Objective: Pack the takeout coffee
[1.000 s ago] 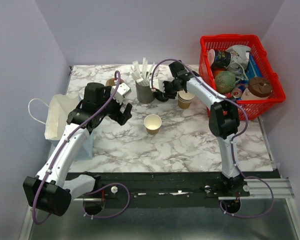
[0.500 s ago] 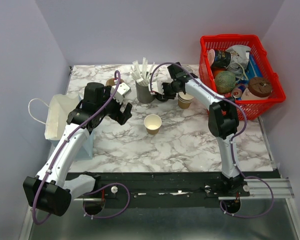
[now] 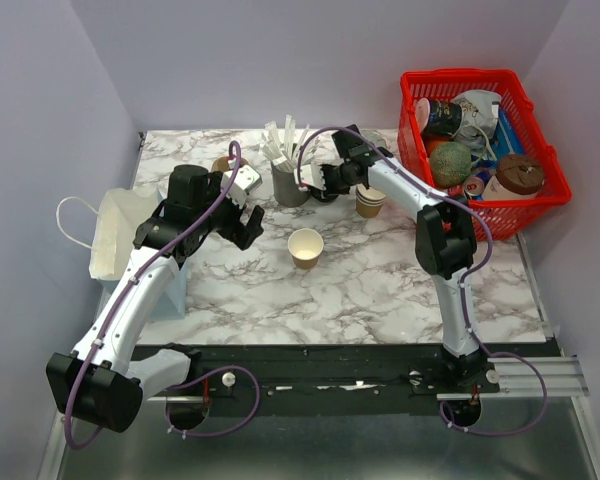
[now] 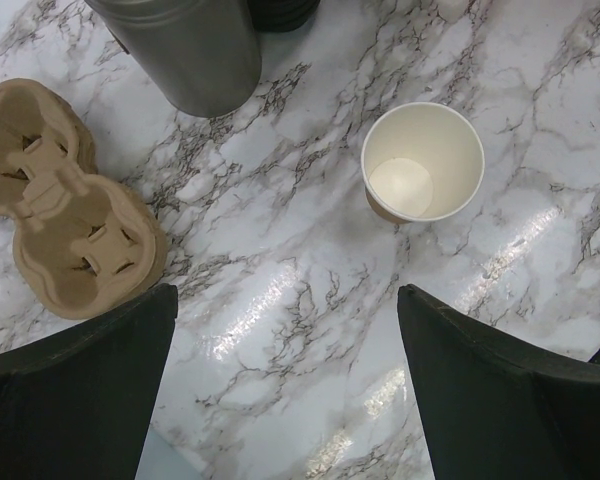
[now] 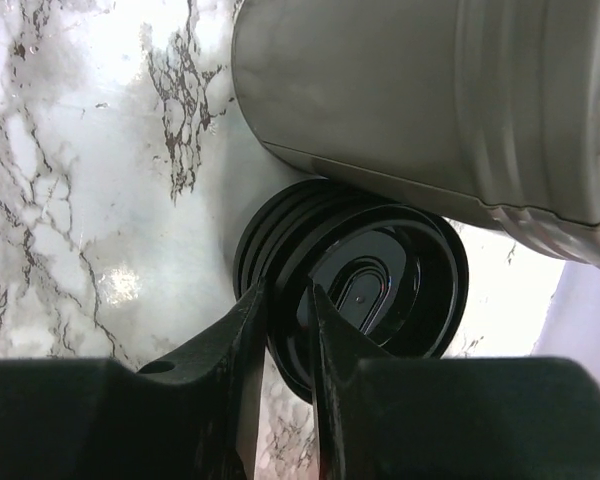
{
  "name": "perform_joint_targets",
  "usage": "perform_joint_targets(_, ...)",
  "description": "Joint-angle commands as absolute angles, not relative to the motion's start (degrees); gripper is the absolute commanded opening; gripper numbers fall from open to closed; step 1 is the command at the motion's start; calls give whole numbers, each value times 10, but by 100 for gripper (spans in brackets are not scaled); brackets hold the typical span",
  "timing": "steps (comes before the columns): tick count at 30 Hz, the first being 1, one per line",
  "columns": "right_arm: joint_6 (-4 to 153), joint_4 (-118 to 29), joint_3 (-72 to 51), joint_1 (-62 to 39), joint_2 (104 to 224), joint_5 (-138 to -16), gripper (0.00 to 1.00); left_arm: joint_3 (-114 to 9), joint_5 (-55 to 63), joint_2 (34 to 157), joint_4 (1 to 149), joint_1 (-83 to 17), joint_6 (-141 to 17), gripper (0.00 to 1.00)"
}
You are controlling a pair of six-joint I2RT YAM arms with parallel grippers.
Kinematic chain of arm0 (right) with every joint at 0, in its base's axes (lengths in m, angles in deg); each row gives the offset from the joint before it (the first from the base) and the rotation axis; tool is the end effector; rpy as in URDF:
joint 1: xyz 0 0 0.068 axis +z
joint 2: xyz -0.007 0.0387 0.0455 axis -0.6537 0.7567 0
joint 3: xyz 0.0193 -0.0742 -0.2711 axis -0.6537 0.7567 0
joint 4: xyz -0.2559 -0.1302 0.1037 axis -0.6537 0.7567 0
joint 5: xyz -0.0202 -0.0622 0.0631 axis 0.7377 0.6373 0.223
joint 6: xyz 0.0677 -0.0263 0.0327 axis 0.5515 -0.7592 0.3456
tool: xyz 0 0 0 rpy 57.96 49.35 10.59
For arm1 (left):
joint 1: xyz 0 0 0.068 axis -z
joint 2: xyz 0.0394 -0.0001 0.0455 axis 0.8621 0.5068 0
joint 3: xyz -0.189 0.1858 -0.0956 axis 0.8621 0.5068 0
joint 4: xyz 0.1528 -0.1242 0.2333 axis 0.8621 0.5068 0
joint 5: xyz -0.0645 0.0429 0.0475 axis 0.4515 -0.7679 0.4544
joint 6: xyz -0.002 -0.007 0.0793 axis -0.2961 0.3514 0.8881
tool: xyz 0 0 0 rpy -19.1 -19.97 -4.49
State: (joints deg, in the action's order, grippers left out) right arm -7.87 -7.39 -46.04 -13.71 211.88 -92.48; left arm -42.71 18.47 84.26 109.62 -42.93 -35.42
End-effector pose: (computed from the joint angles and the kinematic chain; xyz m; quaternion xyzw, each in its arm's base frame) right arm 0.4907 0.2816 0.1804 -0.7678 0.5379 0.0565 0.3434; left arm 0.2853 -0.1129 0.3338 0.3267 0.8074 -0.1811 0.4568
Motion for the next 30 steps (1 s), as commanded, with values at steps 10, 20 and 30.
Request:
perform_joint_targets(10, -45, -83, -450, -134, 2092, -917, 19, -436, 185, 847, 1081, -429, -343, 99)
perform_joint_targets(20, 0, -81, -421, -137, 2037, -927, 14, -439, 193, 843, 1078, -429, -300, 99)
perform_joint_targets(30, 70, -19, -399, -137, 1981, -969, 12, -453, 266, 830, 1077, -419, -213, 98)
